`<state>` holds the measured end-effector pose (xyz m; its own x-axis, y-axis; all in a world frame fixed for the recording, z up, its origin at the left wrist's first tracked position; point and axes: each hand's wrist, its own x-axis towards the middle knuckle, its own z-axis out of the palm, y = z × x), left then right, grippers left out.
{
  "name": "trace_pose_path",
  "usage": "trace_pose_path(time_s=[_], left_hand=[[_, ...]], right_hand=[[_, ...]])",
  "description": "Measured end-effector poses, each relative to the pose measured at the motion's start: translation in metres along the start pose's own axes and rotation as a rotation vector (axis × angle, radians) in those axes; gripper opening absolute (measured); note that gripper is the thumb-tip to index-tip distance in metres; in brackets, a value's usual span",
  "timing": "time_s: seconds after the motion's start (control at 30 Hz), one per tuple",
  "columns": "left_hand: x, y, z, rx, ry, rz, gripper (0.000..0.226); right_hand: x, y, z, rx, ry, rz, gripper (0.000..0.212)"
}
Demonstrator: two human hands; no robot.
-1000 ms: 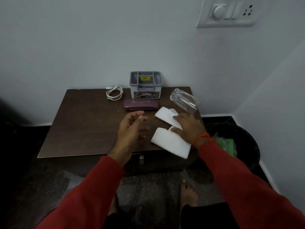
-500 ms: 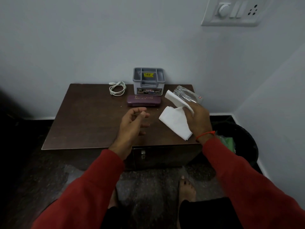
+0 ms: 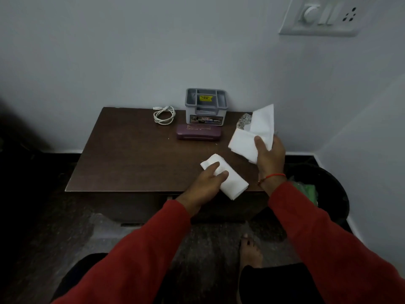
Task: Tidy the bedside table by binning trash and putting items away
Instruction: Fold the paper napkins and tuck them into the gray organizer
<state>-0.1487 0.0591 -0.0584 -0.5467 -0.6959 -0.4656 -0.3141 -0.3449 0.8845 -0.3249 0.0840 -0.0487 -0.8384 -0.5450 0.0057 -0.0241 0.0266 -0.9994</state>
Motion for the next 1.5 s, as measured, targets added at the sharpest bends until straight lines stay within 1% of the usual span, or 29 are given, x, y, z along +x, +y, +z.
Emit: trace_pose_path(time_s=[0.07, 0.13, 0.2, 0.27, 0.37, 0.43, 0.57, 0.63, 0.77, 0.8, 0.87, 0.93, 0.97, 1.0, 1.03, 1.13, 1.17, 1.2, 1.23, 1.3, 1.37, 1.4, 1.43, 1.5], left_hand=[[0.002, 0.0, 0.003, -0.051, 0.034, 0.037, 0.053], [0.007, 0.001, 0.001, -0.131, 0.133, 0.089, 0.044], [0.012, 0.0, -0.005, -0.222, 0.208, 0.101, 0.037], [0.014, -0.001, -0.01, -0.249, 0.226, 0.081, 0.035], [0.015, -0.002, -0.011, -0.298, 0.234, 0.071, 0.032], [0.016, -0.003, -0.011, -0.283, 0.253, 0.063, 0.033], [0.02, -0.002, -0.015, -0.22, 0.306, 0.033, 0.033], [0.021, -0.001, -0.015, -0.216, 0.317, 0.016, 0.035], [0.025, 0.003, -0.011, -0.246, 0.318, 0.035, 0.036], [0.026, 0.005, -0.009, -0.237, 0.303, 0.043, 0.038], [0.026, 0.008, -0.006, -0.212, 0.254, 0.054, 0.042], [0.026, 0.011, -0.003, -0.207, 0.214, 0.076, 0.044], [0.027, 0.012, -0.003, -0.205, 0.221, 0.096, 0.044], [0.026, 0.013, -0.003, -0.192, 0.244, 0.116, 0.043], [0.026, 0.014, -0.004, -0.176, 0.271, 0.127, 0.043], [0.024, 0.015, -0.011, -0.166, 0.328, 0.15, 0.04], [0.024, 0.015, -0.013, -0.169, 0.342, 0.155, 0.037], [0.023, 0.014, -0.016, -0.168, 0.349, 0.159, 0.035], [0.022, 0.015, -0.018, -0.173, 0.35, 0.166, 0.033], [0.021, 0.015, -0.022, -0.18, 0.349, 0.174, 0.029], [0.022, 0.014, -0.024, -0.192, 0.341, 0.162, 0.028], [0.023, 0.014, -0.024, -0.197, 0.336, 0.159, 0.027], [0.023, 0.014, -0.025, -0.199, 0.336, 0.159, 0.028], [0.024, 0.013, -0.026, -0.191, 0.345, 0.164, 0.029]], right_hand=[[-0.002, -0.003, 0.006, 0.144, -0.065, 0.035, 0.022], [-0.011, 0.003, 0.011, 0.218, -0.147, 0.134, 0.022], [-0.021, 0.011, 0.015, 0.053, -0.192, 0.155, 0.019], [-0.028, 0.018, 0.018, -0.123, -0.218, 0.122, 0.018], [-0.033, 0.015, 0.027, -0.233, -0.24, 0.104, 0.018], [-0.035, 0.011, 0.031, -0.256, -0.28, 0.087, 0.019], [-0.038, 0.006, 0.028, -0.186, -0.38, 0.119, 0.018], [-0.034, 0.006, 0.023, -0.208, -0.368, 0.1, 0.014], [-0.017, 0.005, 0.009, -0.245, -0.165, -0.004, 0.014], [-0.015, 0.003, 0.004, -0.285, -0.119, -0.072, 0.017], [-0.013, -0.005, -0.005, -0.428, -0.029, -0.288, 0.026], [-0.017, -0.012, -0.011, -0.652, 0.025, -0.497, 0.035], [-0.02, -0.013, -0.012, -0.791, 0.021, -0.57, 0.04], [-0.022, -0.012, -0.013, -0.919, -0.024, -0.613, 0.042], [-0.024, -0.008, -0.012, -1.019, -0.125, -0.615, 0.043], [-0.035, 0.009, -0.005, -1.26, -0.539, -0.435, 0.042], [-0.037, 0.015, -0.003, -1.339, -0.635, -0.406, 0.044], [-0.04, 0.02, -0.001, -1.38, -0.698, -0.395, 0.05], [-0.041, 0.023, 0.001, -1.383, -0.729, -0.387, 0.059], [-0.042, 0.027, 0.006, -1.338, -0.732, -0.354, 0.076], [-0.041, 0.029, 0.007, -1.348, -0.743, -0.33, 0.086], [-0.04, 0.029, 0.007, -1.372, -0.749, -0.34, 0.085], [-0.041, 0.028, 0.006, -1.387, -0.746, -0.374, 0.079], [-0.042, 0.025, 0.007, -1.335, -0.678, -0.499, 0.058]])
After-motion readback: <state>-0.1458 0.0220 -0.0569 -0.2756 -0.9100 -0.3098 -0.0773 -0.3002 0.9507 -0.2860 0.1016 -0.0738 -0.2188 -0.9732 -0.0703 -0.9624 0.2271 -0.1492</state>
